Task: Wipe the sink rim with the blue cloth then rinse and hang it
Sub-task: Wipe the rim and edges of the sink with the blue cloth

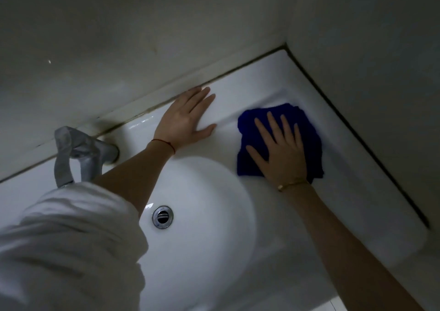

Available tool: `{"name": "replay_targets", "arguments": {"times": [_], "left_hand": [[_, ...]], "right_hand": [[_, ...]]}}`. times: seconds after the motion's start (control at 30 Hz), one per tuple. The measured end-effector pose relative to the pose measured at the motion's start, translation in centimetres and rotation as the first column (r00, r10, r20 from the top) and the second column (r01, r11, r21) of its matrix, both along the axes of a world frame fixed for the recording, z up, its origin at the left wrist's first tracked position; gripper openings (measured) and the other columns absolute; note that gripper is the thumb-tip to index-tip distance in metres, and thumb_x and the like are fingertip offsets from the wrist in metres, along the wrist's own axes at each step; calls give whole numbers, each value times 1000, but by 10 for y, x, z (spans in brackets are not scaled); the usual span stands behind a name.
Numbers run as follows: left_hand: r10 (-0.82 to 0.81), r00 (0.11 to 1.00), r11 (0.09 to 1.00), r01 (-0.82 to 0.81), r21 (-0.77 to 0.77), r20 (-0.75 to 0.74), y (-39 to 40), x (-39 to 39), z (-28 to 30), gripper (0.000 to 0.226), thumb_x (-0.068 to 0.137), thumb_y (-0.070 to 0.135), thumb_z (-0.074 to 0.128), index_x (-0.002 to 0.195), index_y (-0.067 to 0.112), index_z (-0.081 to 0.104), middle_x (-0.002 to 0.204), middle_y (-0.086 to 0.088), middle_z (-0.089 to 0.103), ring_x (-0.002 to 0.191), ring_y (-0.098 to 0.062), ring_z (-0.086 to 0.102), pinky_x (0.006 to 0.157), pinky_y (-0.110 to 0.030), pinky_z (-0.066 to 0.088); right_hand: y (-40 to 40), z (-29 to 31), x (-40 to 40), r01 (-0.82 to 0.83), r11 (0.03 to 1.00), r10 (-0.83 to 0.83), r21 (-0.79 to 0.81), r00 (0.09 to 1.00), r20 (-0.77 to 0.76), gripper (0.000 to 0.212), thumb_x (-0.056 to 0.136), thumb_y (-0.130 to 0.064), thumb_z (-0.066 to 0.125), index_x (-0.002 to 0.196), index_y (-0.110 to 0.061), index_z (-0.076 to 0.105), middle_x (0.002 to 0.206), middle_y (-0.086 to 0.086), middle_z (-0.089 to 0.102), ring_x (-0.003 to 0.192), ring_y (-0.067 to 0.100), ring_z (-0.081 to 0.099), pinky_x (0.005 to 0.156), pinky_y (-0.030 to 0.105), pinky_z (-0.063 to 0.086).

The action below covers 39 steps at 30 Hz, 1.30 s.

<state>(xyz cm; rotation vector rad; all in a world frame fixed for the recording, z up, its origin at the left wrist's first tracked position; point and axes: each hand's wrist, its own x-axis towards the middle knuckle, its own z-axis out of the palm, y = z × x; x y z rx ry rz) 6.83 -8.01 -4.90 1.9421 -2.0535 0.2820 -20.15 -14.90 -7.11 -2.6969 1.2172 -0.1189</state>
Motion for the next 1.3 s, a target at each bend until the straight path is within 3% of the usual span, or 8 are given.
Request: {"name": "replay_targets", "arguments": {"times": [0.17, 0.33, 0.47, 0.57, 0.67, 0.77, 0.87, 1.3], "left_hand": [[-6, 1000, 1000, 6, -21, 8, -2, 0, -1, 61, 92, 44, 62, 136, 2, 54, 142, -16, 53, 132, -34, 49, 110, -45, 40], [-11, 1000, 1000, 11, -22, 3, -1, 0, -1, 61, 92, 44, 62, 137, 2, 54, 142, -17, 53, 132, -35, 49, 110, -44, 40], [0, 1000, 1000, 0, -16, 0, -1, 1, 0, 62, 92, 43, 63, 137, 2, 54, 143, -17, 52, 132, -35, 48, 110, -46, 40], [-3, 1000, 1000, 3, -26, -6, -2, 0, 0, 61, 91, 42, 64, 136, 1, 55, 142, -17, 53, 132, -36, 49, 109, -46, 41], [2, 1000, 1000, -2, 4, -1, -1, 0, 0, 63, 91, 43, 63, 138, 2, 53, 144, -17, 51, 134, -35, 47, 110, -46, 40], [10, 1000, 999, -10, 37, 3, -1, 0, 1, 65, 92, 45, 61, 140, 2, 51, 145, -18, 50, 136, -35, 45, 112, -45, 39], [16, 1000, 998, -16, 54, 2, -2, 0, 0, 65, 92, 46, 60, 141, 3, 49, 146, -17, 49, 137, -34, 43, 112, -46, 38], [1, 1000, 1000, -1, 2, -16, -4, 2, -4, 62, 93, 44, 60, 139, 3, 52, 145, -16, 50, 135, -35, 45, 110, -46, 39]], "right_hand": [[30, -4, 7, -169, 985, 169, 14, 985, 36, 64, 96, -60, 29, 151, -27, 27, 158, 2, 26, 146, 28, 21, 120, 49, 11], [35, -4, -28, -247, 967, 218, 60, 928, 303, 42, 99, -34, 45, 137, -16, 51, 147, 0, 44, 140, 23, 34, 118, 48, 20], [26, 9, -27, -62, 967, -96, 248, 811, 576, 34, 92, -8, 59, 126, -7, 59, 132, 4, 57, 127, 23, 50, 114, 37, 31], [11, 33, -6, 106, 820, -522, 563, 541, 659, 32, 95, -18, 58, 126, -10, 59, 118, 0, 63, 106, 6, 59, 97, 23, 47], [-14, 53, 27, 134, 810, -565, 571, 439, 698, 37, 97, -26, 54, 130, -10, 55, 117, -1, 62, 102, -1, 58, 92, 18, 48], [-41, 58, 65, 53, 924, -317, 378, 660, 681, 42, 99, -26, 49, 138, -9, 48, 141, 8, 51, 133, 20, 42, 114, 34, 29], [-63, 38, 81, -48, 998, 38, 34, 968, 250, 50, 102, -39, 35, 146, -17, 37, 157, 6, 29, 145, 30, 20, 120, 47, 4], [-94, 32, 27, 31, 985, -34, -170, 999, -18, 70, 97, -57, 32, 149, -11, 29, 154, 15, 30, 137, 40, 29, 115, 53, 13]]}}
